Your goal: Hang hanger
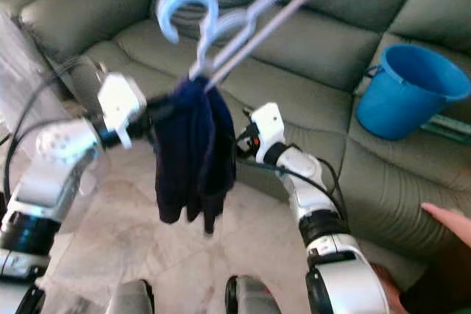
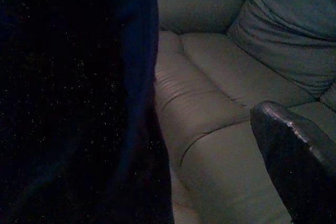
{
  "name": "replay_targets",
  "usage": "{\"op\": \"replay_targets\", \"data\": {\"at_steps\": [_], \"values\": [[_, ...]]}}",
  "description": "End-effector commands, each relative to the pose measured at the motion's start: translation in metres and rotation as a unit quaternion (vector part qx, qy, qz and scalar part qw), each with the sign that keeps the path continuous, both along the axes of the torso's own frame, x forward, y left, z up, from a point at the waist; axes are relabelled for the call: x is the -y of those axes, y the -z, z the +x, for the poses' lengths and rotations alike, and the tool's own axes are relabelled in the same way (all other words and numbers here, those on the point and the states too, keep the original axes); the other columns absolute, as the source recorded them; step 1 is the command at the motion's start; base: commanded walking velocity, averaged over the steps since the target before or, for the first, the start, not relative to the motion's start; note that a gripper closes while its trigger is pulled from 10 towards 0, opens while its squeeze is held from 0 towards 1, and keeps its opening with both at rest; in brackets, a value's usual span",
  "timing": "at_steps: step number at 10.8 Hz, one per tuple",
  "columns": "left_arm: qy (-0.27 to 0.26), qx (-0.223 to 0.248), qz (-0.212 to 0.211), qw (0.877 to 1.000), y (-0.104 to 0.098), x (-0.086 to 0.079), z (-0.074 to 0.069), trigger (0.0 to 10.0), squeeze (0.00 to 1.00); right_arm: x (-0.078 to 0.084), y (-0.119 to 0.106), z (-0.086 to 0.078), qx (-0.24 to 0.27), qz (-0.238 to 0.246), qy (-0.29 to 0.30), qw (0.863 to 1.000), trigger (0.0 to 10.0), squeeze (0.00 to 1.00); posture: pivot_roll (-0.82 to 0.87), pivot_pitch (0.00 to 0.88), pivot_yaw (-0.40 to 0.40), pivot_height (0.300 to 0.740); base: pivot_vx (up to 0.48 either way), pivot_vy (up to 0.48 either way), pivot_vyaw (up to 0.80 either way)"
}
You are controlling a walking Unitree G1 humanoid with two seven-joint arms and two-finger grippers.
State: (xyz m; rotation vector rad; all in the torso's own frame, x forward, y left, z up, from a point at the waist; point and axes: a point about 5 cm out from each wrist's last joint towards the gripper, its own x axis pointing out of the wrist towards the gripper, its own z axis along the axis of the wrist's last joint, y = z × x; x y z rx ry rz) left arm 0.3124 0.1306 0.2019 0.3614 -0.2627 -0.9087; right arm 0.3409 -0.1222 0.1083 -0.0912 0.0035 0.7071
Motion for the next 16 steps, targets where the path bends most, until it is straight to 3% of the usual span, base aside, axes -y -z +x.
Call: {"op": "replay_targets", "data": {"at_steps": [1,3,4,6,8,9,12,14,16], "values": [[0.004,0.022,-0.008,1.0,-0.012,0.003,-0.001,0.0,0.0,0.001,-0.011,0.004,0.03,0.016,0.011,0.999,10.0,0.0,-0.02,0.131,-0.071,0.74,0.0,0.0,0.0],[-0.019,0.005,0.009,1.0,0.001,-0.005,0.001,0.0,0.0,0.0,-0.04,0.008,0.12,0.005,0.05,0.992,10.0,0.0,-0.03,0.132,-0.073,0.74,0.0,0.0,0.0],[-0.041,-0.002,0.025,0.999,0.013,-0.012,0.003,0.0,0.0,-0.003,-0.043,0.0,0.133,0.001,0.037,0.99,10.0,0.0,-0.03,0.133,-0.074,0.74,0.0,0.0,0.0],[-0.072,-0.003,0.037,0.997,0.023,-0.02,0.007,0.0,0.0,-0.001,-0.021,-0.032,0.097,-0.016,-0.015,0.995,10.0,0.0,-0.03,0.135,-0.076,0.74,0.0,0.0,0.0],[-0.07,0.009,0.01,0.997,0.011,-0.016,0.011,0.0,0.0,0.016,0.0,-0.057,0.058,-0.036,0.0,0.998,10.0,0.0,-0.06,0.136,-0.074,0.74,0.0,0.0,0.0],[-0.064,0.014,0.003,0.998,0.007,-0.013,0.012,0.0,0.0,0.02,0.0,-0.055,0.054,-0.037,0.02,0.998,10.0,0.0,-0.06,0.134,-0.068,0.74,0.0,0.0,0.0],[-0.07,0.015,0.011,0.997,0.01,-0.019,0.013,0.0,0.0,0.029,-0.03,-0.034,0.123,-0.037,0.082,0.988,10.0,0.0,-0.05,0.123,-0.072,0.74,0.0,0.0,0.0],[-0.066,0.026,-0.006,0.997,0.001,-0.014,0.013,0.0,0.0,0.028,-0.025,-0.027,0.106,-0.04,0.087,0.99,10.0,0.0,-0.05,0.12,-0.078,0.74,0.0,0.0,0.0],[-0.05,0.036,-0.03,0.998,-0.014,-0.005,0.011,0.0,0.0,0.012,-0.015,-0.021,0.078,-0.031,0.066,0.994,10.0,0.0,-0.04,0.117,-0.077,0.74,0.0,0.0,0.0]]}}
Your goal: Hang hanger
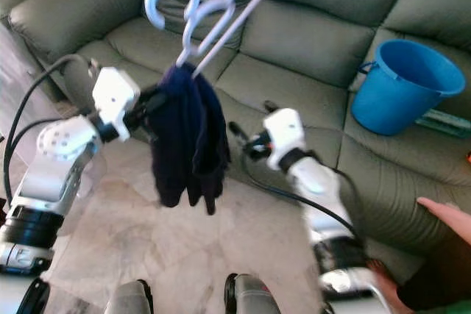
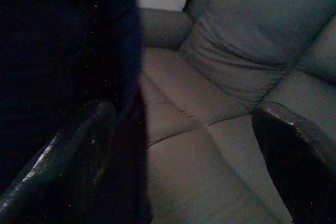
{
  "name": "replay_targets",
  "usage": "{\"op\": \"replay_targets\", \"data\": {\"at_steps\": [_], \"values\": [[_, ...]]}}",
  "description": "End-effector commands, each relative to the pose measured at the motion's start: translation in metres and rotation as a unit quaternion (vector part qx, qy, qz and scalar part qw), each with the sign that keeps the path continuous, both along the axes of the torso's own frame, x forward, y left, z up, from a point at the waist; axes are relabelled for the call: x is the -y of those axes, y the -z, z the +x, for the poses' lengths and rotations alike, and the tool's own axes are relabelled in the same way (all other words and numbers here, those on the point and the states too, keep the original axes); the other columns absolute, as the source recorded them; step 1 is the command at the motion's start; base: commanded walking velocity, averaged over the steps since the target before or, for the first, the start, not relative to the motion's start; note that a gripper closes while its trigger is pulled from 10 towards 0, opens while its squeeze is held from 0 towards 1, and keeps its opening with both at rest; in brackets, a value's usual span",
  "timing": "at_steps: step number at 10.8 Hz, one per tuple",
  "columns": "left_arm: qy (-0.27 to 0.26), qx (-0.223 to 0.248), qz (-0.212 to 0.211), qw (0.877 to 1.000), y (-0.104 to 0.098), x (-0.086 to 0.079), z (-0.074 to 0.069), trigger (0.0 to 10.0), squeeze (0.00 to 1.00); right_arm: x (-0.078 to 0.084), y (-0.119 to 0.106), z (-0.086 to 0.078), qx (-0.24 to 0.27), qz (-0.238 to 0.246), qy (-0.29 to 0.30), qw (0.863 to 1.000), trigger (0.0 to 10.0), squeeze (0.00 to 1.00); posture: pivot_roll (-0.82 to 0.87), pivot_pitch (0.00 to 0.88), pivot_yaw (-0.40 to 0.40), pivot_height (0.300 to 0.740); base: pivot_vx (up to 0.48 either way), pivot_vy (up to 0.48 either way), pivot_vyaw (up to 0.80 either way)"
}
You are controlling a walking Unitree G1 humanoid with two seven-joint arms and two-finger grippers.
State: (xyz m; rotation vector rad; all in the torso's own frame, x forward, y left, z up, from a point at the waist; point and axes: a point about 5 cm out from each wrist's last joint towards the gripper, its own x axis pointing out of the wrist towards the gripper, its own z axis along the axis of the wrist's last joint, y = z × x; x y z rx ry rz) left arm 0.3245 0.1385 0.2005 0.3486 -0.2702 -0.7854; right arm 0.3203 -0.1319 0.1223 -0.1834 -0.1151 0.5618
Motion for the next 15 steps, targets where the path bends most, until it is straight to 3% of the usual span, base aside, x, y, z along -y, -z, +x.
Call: {"op": "replay_targets", "data": {"at_steps": [1,3,4,7,8,9,12,13,14,15], "values": [[0.015,0.035,-0.013,0.999,-0.021,0.006,-0.001,0.0,0.0,-0.004,0.004,0.004,-0.017,0.002,-0.009,1.0,10.0,0.0,-0.04,0.117,-0.077,0.74,0.0,0.0,0.0],[0.031,0.042,-0.024,0.998,-0.031,0.014,-0.004,0.0,0.0,-0.018,0.012,0.012,-0.045,0.009,-0.021,0.999,10.0,0.0,-0.04,0.115,-0.079,0.74,0.0,0.0,0.0],[0.037,0.044,-0.034,0.998,-0.037,0.018,-0.006,0.0,0.0,-0.021,0.023,0.016,-0.088,0.026,-0.016,0.996,10.0,0.0,-0.03,0.117,-0.083,0.74,0.0,0.0,0.0],[0.039,0.053,-0.084,0.994,-0.062,0.019,-0.008,0.0,0.0,-0.01,0.056,0.013,-0.176,0.003,0.024,0.984,10.0,0.0,-0.02,0.126,-0.09,0.74,0.0,0.0,0.0],[0.03,0.055,-0.097,0.993,-0.069,0.015,-0.006,0.0,0.0,0.003,0.067,0.01,-0.21,-0.002,0.057,0.976,0.0,0.0,-0.02,0.129,-0.092,0.74,0.0,0.0,0.0],[0.024,0.056,-0.095,0.994,-0.07,0.012,-0.004,0.0,0.0,0.014,0.073,0.008,-0.225,-0.009,0.082,0.971,0.0,0.0,-0.02,0.129,-0.093,0.74,0.0,0.0,0.0],[-0.006,0.05,-0.074,0.996,-0.062,-0.004,0.0,0.0,0.0,0.075,0.072,0.002,-0.218,-0.007,0.213,0.953,0.0,0.0,-0.04,0.133,-0.093,0.74,0.0,0.0,0.0],[-0.027,0.036,-0.056,0.997,-0.051,-0.02,0.002,0.0,0.0,0.131,0.043,0.003,-0.139,0.011,0.354,0.925,0.0,0.0,-0.05,0.135,-0.087,0.74,0.0,0.0,0.0],[-0.037,0.031,-0.054,0.997,-0.047,-0.025,0.003,0.0,0.0,0.143,0.033,0.004,-0.119,0.023,0.387,0.914,0.0,0.0,-0.06,0.135,-0.082,0.74,0.0,0.0,0.0],[-0.048,0.002,-0.031,0.998,-0.029,-0.042,-0.001,0.0,0.0,0.171,-0.002,0.008,-0.049,0.038,0.447,0.892,0.0,0.0,-0.06,0.135,-0.08,0.74,0.0,0.0,0.0]]}}
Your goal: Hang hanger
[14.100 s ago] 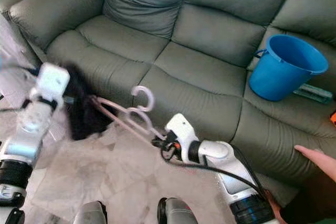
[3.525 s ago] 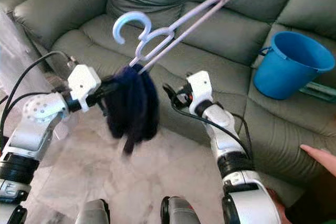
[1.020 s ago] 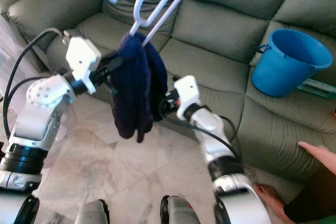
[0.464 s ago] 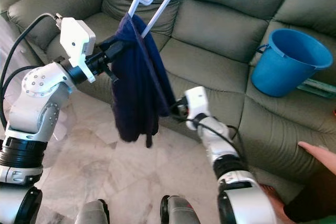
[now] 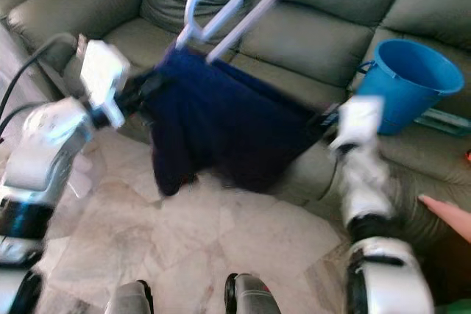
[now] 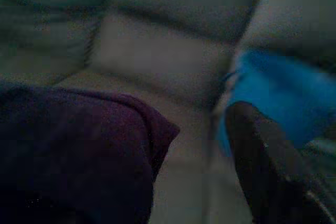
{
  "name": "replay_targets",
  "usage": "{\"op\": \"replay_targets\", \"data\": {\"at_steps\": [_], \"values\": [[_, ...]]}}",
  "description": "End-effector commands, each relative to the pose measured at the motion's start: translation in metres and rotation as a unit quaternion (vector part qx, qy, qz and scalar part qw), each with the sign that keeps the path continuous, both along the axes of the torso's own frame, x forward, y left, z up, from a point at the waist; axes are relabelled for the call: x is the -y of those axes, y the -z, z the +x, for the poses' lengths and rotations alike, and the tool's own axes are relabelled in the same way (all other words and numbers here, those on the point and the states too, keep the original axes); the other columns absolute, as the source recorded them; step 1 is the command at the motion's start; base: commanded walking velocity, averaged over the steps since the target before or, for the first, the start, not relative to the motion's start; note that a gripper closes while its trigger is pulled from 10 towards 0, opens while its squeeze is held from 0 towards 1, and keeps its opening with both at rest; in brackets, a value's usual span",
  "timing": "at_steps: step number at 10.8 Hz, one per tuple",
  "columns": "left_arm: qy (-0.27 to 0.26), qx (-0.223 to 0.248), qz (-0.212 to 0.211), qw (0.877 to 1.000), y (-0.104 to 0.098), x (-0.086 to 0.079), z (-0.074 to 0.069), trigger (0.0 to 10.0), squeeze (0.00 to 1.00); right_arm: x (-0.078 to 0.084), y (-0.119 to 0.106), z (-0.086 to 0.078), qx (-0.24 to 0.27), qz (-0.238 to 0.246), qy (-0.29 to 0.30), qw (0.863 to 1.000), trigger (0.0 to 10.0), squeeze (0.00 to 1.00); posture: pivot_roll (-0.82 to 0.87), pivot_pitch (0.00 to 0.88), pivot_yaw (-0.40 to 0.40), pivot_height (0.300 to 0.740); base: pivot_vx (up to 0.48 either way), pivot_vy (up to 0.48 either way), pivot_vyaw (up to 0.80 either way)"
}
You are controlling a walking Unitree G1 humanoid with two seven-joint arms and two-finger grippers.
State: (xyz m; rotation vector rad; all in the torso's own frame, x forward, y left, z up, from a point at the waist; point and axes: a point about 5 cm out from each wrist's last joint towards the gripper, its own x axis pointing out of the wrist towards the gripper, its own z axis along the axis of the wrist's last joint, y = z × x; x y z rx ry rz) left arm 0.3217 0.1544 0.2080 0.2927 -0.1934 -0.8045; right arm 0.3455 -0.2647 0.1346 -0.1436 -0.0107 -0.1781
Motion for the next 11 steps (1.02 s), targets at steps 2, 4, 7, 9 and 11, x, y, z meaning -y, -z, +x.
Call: {"op": "replay_targets", "data": {"at_steps": [2,4,7,9,11], "values": [[-0.069,0.008,0.0,0.998,0.0,-0.048,-0.006,0.0,0.0,0.055,-0.035,-0.01,0.052,-0.019,0.125,0.991,0.0,0.0,-0.06,0.136,-0.075,0.74,0.0,0.0,0.0],[-0.042,-0.056,-0.022,0.997,0.017,-0.058,-0.017,0.0,0.0,0.062,-0.072,0.002,0.102,-0.028,0.141,0.984,0.0,0.0,-0.05,0.133,-0.09,0.74,0.0,0.0,0.0],[0.071,-0.19,-0.011,0.979,0.05,-0.052,-0.047,0.0,0.0,0.054,-0.086,0.01,0.12,-0.043,0.125,0.984,0.0,0.0,-0.05,0.129,-0.09,0.74,0.0,0.0,0.0],[0.161,-0.298,0.049,0.94,0.078,-0.052,-0.077,0.0,0.0,0.05,-0.085,0.012,0.121,-0.04,0.116,0.985,0.0,0.0,-0.05,0.128,-0.089,0.74,0.0,0.0,0.0],[0.188,-0.34,0.136,0.911,0.099,-0.058,-0.09,0.0,0.0,0.045,-0.087,0.015,0.127,-0.045,0.102,0.986,0.0,0.0,-0.06,0.128,-0.088,0.74,0.0,0.0,0.0]]}}
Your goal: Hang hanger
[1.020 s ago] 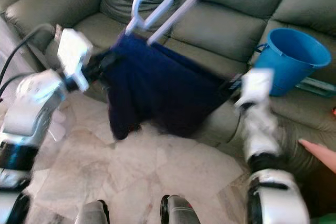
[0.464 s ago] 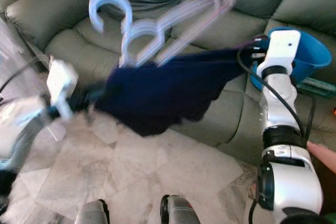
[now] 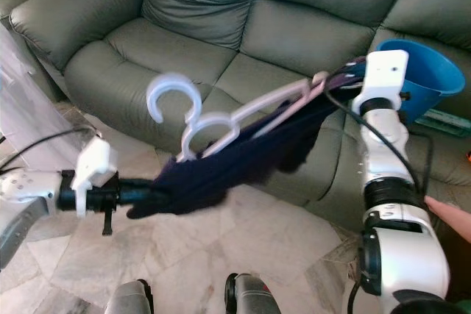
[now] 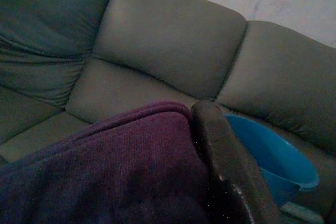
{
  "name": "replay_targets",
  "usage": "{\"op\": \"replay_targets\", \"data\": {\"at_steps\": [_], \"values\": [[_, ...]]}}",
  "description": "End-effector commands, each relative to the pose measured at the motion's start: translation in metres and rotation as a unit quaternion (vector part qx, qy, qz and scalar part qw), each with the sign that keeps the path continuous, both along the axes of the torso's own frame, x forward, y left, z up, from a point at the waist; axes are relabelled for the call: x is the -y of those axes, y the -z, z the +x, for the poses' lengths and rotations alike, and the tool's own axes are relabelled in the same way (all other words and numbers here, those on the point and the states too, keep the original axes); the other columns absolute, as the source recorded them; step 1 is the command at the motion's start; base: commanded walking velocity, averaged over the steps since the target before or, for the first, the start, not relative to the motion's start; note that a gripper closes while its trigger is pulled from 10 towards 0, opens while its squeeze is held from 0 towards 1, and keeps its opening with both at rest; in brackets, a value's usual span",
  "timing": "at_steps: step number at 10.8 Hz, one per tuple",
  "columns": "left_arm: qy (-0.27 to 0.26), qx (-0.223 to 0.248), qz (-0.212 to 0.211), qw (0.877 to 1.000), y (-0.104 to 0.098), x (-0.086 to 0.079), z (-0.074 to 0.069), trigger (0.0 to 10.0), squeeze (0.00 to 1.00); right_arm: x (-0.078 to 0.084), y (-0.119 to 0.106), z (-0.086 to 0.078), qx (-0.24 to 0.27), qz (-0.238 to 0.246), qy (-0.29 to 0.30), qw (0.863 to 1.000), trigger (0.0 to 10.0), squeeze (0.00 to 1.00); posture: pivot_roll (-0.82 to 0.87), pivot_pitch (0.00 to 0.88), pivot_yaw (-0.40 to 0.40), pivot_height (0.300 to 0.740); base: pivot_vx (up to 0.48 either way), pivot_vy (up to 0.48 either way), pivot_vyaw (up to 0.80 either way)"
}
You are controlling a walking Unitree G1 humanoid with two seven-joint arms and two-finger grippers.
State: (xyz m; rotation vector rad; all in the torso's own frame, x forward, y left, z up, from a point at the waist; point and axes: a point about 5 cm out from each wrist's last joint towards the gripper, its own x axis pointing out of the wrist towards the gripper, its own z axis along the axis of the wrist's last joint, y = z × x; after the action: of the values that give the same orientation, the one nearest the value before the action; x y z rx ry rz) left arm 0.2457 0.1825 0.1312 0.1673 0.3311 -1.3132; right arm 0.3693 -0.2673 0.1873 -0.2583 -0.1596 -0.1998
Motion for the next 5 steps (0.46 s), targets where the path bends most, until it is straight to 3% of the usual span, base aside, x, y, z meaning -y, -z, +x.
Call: {"op": "replay_targets", "data": {"at_steps": [1,2,3,4,5], "values": [[-0.029,-0.059,0.075,0.995,0.021,-0.03,-0.009,0.0,0.0,0.041,-0.035,-0.008,0.064,0.023,0.087,0.994,0.0,0.0,-0.06,0.127,-0.089,0.74,0.0,0.0,0.0],[-0.018,-0.039,0.123,0.991,0.025,-0.033,-0.008,0.0,0.0,0.04,-0.036,-0.007,0.065,0.023,0.082,0.994,0.0,0.0,-0.06,0.127,-0.089,0.74,0.0,0.0,0.0],[-0.014,-0.03,0.146,0.989,0.027,-0.034,-0.006,0.0,0.0,0.037,-0.035,-0.006,0.065,0.023,0.076,0.995,0.0,0.0,-0.06,0.126,-0.089,0.74,0.0,0.0,0.0],[-0.03,0.003,0.211,0.977,0.033,-0.038,0.003,0.0,0.0,0.032,-0.036,-0.004,0.068,0.02,0.064,0.995,0.0,0.0,-0.06,0.126,-0.088,0.74,0.0,0.0,0.0],[-0.037,0.008,0.224,0.974,0.034,-0.04,0.007,0.0,0.0,0.027,-0.038,-0.002,0.072,0.012,0.052,0.996,0.0,0.0,-0.06,0.124,-0.087,0.74,0.0,0.0,0.0]]}}
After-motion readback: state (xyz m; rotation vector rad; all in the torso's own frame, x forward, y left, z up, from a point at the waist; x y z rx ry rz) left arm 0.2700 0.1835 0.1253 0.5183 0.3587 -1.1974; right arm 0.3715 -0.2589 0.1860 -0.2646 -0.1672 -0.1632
